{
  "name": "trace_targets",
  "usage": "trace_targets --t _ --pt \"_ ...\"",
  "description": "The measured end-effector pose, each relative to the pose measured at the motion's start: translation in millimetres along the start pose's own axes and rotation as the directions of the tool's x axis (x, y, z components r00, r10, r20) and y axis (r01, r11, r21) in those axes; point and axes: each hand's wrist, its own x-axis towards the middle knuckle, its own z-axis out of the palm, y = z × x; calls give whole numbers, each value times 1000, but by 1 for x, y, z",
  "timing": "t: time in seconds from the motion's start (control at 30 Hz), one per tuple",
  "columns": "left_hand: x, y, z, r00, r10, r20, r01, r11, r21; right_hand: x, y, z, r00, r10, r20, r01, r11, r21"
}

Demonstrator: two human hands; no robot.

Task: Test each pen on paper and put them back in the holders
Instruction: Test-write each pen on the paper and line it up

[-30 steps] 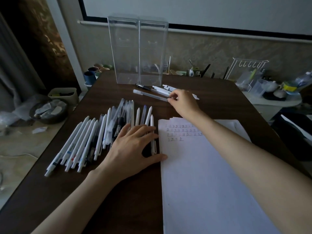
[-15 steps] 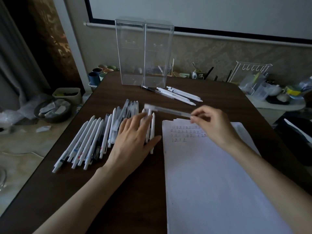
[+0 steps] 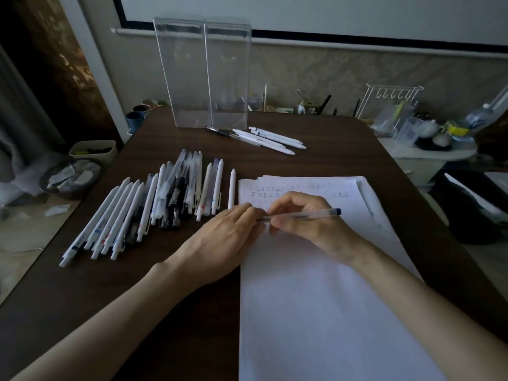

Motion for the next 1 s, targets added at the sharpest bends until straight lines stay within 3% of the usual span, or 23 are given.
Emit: trace_targets --t 0.17,0.53,0.67,0.83,1.0 --pt "-2 1 -3 1000 -4 -12 3 998 -69 -1 -1 2 998 -2 61 4 1000 -19" --pt "-2 5 -4 985 1 -174 22 991 130 1 5 -4 995 -35 90 32 999 28" --pt "-1 6 -9 968 -102 -230 127 987 97 5 4 -22 989 -37 -141 67 975 211" --pt "-5 7 3 993 120 -17 -113 971 210 13 13 -24 910 -14 -415 -55 987 -154" --pt "-6 3 9 996 80 33 -86 947 310 35 13 -18 892 18 -452 -163 945 -282"
